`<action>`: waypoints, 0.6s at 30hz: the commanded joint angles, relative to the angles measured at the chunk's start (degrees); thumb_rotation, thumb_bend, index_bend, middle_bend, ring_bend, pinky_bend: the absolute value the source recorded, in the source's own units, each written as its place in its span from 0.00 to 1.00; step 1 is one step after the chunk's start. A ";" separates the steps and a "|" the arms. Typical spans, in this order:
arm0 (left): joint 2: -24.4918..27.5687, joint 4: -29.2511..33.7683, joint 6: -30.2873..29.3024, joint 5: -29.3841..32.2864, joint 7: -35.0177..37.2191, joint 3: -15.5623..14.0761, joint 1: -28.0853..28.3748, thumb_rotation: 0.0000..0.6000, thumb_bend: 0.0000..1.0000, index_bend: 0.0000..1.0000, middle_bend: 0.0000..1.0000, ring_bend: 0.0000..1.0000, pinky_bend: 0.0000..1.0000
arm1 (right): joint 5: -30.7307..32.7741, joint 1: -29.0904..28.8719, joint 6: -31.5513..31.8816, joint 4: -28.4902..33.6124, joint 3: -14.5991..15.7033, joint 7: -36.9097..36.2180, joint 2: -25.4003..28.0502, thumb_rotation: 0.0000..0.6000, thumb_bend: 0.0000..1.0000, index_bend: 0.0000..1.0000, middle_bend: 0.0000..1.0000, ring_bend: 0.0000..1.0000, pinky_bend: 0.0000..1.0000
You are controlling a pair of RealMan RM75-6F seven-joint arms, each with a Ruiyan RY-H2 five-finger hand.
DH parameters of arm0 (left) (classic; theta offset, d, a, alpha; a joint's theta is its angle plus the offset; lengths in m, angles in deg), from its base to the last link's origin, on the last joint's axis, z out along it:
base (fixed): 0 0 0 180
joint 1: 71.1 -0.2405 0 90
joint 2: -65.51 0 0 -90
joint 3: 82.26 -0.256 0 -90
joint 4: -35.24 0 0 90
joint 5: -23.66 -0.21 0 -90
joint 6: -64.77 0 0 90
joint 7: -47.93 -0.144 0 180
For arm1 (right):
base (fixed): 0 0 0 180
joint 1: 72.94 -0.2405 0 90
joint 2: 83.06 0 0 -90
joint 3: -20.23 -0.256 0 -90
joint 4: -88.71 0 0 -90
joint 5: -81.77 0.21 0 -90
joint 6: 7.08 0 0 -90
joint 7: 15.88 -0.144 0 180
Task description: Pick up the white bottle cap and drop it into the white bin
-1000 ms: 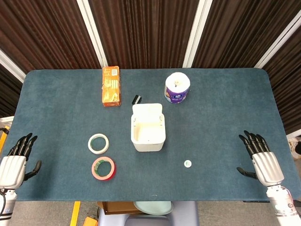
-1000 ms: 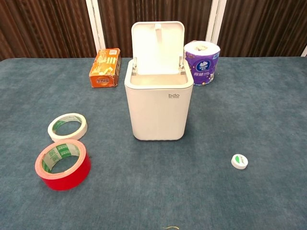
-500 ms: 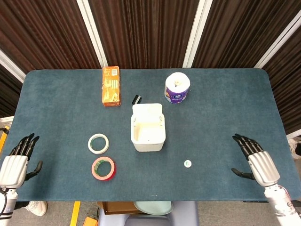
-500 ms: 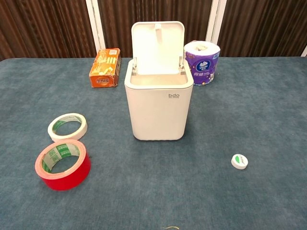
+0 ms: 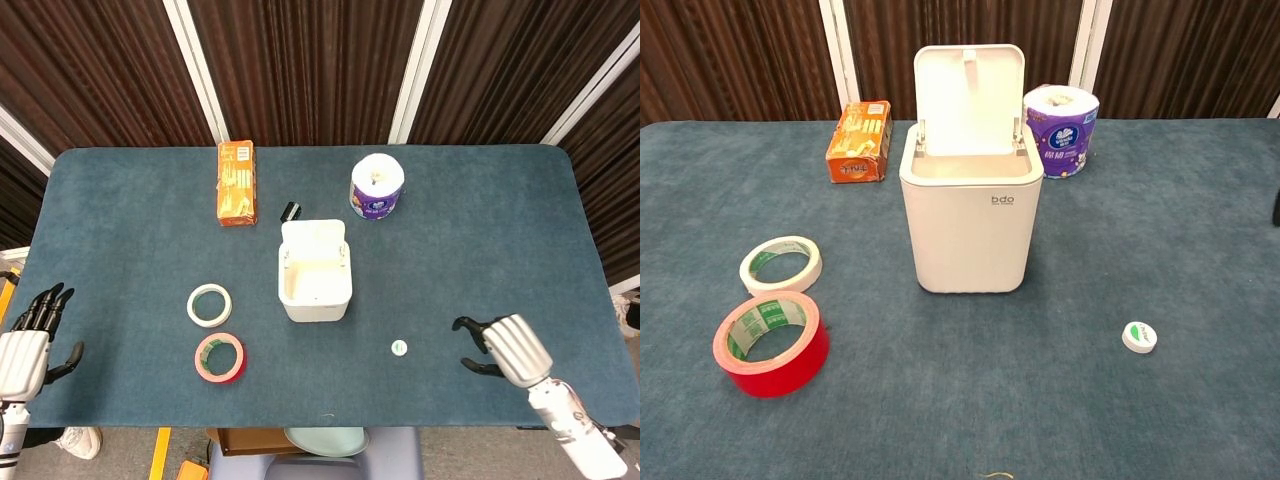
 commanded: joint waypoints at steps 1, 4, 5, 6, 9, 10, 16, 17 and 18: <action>0.15 0.04 0.42 0.05 0.00 -0.14 0.11 1.00 0.40 0.04 0.00 0.07 0.25 | 1.61 -2.80 -5.75 3.42 -0.07 4.97 1.01 1.00 0.27 0.56 0.90 1.00 1.00; 0.36 0.37 0.92 0.49 0.05 -0.11 0.16 1.00 0.40 0.04 0.00 0.07 0.25 | 3.17 -4.53 -9.88 4.40 -0.19 7.02 0.76 1.00 0.27 0.56 0.90 1.00 1.00; 0.42 0.42 1.02 0.61 0.06 -0.08 0.16 1.00 0.40 0.04 0.00 0.07 0.25 | 3.88 -5.17 -11.38 4.62 -0.26 7.52 0.59 1.00 0.27 0.55 0.90 1.00 1.00; 0.45 0.44 1.08 0.68 0.03 -0.07 0.17 1.00 0.40 0.04 0.00 0.07 0.25 | 4.22 -5.48 -12.05 4.67 -0.34 7.78 0.48 1.00 0.27 0.54 0.90 1.00 1.00; 0.62 0.73 1.17 0.90 -0.06 0.00 0.13 1.00 0.40 0.04 0.00 0.07 0.25 | 5.72 -6.83 -14.51 4.36 -0.80 8.71 -0.71 1.00 0.27 0.52 0.90 1.00 1.00; 0.66 0.79 1.13 0.87 -0.04 0.02 0.13 1.00 0.40 0.04 0.00 0.07 0.25 | 6.08 -7.21 -15.20 4.14 -0.86 8.69 -1.19 1.00 0.27 0.52 0.90 1.00 1.00; 0.90 0.96 1.35 1.18 0.22 0.04 0.05 1.00 0.40 0.04 0.01 0.07 0.25 | 7.83 -9.68 -19.51 1.37 -0.78 8.00 -4.87 1.00 0.27 0.49 0.90 1.00 1.00; 0.94 0.96 1.31 1.19 0.28 0.06 0.03 1.00 0.40 0.04 0.01 0.08 0.25 | 7.95 -9.93 -19.85 0.87 -0.72 7.70 -5.41 1.00 0.27 0.49 0.90 1.00 1.00; 0.98 0.92 1.29 1.21 0.30 0.08 0.01 1.00 0.40 0.04 0.01 0.08 0.25 | 8.11 -10.28 -20.27 0.20 -0.67 7.29 -6.06 1.00 0.27 0.49 0.90 1.00 1.00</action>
